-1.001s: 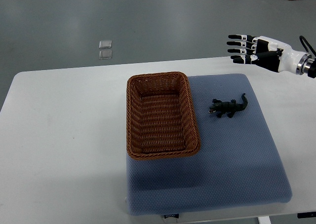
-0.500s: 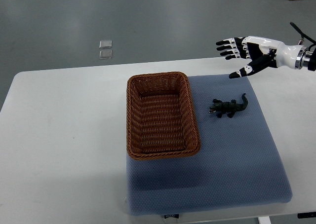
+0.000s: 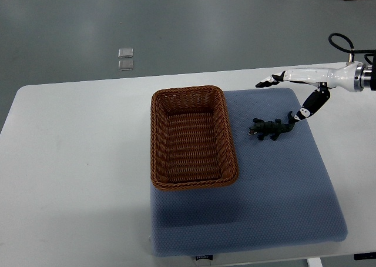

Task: Place crocodile in brown basket with right hand
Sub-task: 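Move the right hand over the crocodile toy and open the fingers, then lower the right hand and close the fingers around the crocodile toy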

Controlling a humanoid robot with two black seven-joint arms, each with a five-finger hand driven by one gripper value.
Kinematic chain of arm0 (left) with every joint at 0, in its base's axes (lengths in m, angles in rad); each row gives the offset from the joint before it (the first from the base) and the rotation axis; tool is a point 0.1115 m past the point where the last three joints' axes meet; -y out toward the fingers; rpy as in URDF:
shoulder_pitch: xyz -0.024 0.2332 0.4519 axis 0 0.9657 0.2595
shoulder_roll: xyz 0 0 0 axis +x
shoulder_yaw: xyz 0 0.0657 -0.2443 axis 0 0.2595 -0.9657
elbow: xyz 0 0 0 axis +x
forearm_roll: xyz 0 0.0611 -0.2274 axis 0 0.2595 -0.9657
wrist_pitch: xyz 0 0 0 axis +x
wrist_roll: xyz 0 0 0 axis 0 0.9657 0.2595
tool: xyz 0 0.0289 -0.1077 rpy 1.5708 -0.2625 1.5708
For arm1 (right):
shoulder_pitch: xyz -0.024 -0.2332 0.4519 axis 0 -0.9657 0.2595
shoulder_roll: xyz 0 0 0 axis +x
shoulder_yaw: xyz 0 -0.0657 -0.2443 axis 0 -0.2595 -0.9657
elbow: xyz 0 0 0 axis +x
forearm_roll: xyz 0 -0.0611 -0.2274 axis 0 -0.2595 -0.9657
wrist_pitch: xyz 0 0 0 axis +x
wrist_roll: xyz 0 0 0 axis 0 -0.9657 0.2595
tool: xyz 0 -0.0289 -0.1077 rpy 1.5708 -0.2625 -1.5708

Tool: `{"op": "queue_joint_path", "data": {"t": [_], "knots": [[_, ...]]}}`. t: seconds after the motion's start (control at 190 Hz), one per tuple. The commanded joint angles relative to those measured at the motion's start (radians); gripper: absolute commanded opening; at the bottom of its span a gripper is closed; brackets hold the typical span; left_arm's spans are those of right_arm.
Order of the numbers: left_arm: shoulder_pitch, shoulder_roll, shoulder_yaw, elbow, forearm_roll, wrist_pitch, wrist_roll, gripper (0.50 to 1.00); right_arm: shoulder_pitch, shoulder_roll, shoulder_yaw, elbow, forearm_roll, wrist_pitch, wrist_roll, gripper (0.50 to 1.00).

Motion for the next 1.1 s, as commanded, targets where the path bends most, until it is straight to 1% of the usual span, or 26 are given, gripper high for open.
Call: {"op": "queue_joint_path", "data": {"t": [0.0, 0.169, 0.358, 0.569, 0.753, 0.795, 0.832, 0.843, 0.853, 0.932, 1.095], "knots": [[0.000, 0.000, 0.000, 0.000, 0.000, 0.000, 0.000, 1.000, 0.023, -0.007, -0.073, 0.000, -0.096, -0.085, 0.001, 0.928], [0.000, 0.000, 0.000, 0.000, 0.000, 0.000, 0.000, 1.000, 0.067, -0.030, -0.211, 0.009, -0.115, -0.195, 0.001, 0.928], [0.000, 0.000, 0.000, 0.000, 0.000, 0.000, 0.000, 1.000, 0.081, -0.030, -0.231, 0.014, -0.113, -0.261, 0.001, 0.930], [0.000, 0.000, 0.000, 0.000, 0.000, 0.000, 0.000, 1.000, 0.097, -0.010, -0.233, 0.014, -0.113, -0.268, 0.001, 0.930], [0.000, 0.000, 0.000, 0.000, 0.000, 0.000, 0.000, 1.000, 0.091, 0.059, -0.250, -0.006, -0.121, -0.275, 0.001, 0.930], [0.000, 0.000, 0.000, 0.000, 0.000, 0.000, 0.000, 1.000, 0.091, 0.070, -0.270, -0.017, -0.121, -0.300, 0.001, 0.930], [0.000, 0.000, 0.000, 0.000, 0.000, 0.000, 0.000, 1.000, 0.091, 0.079, -0.293, -0.026, -0.121, -0.340, 0.001, 0.930], [0.000, 0.000, 0.000, 0.000, 0.000, 0.000, 0.000, 1.000, 0.091, 0.079, -0.293, -0.026, -0.121, -0.340, 0.001, 0.930], [0.000, 0.000, 0.000, 0.000, 0.000, 0.000, 0.000, 1.000, 0.089, 0.087, -0.306, -0.031, -0.122, -0.360, 0.001, 0.930], [0.000, 0.000, 0.000, 0.000, 0.000, 0.000, 0.000, 1.000, 0.092, 0.107, -0.359, -0.034, -0.124, -0.413, 0.001, 0.930], [0.000, 0.000, 0.000, 0.000, 0.000, 0.000, 0.000, 1.000, 0.095, 0.121, -0.392, -0.035, -0.133, -0.469, 0.001, 0.930]]}}
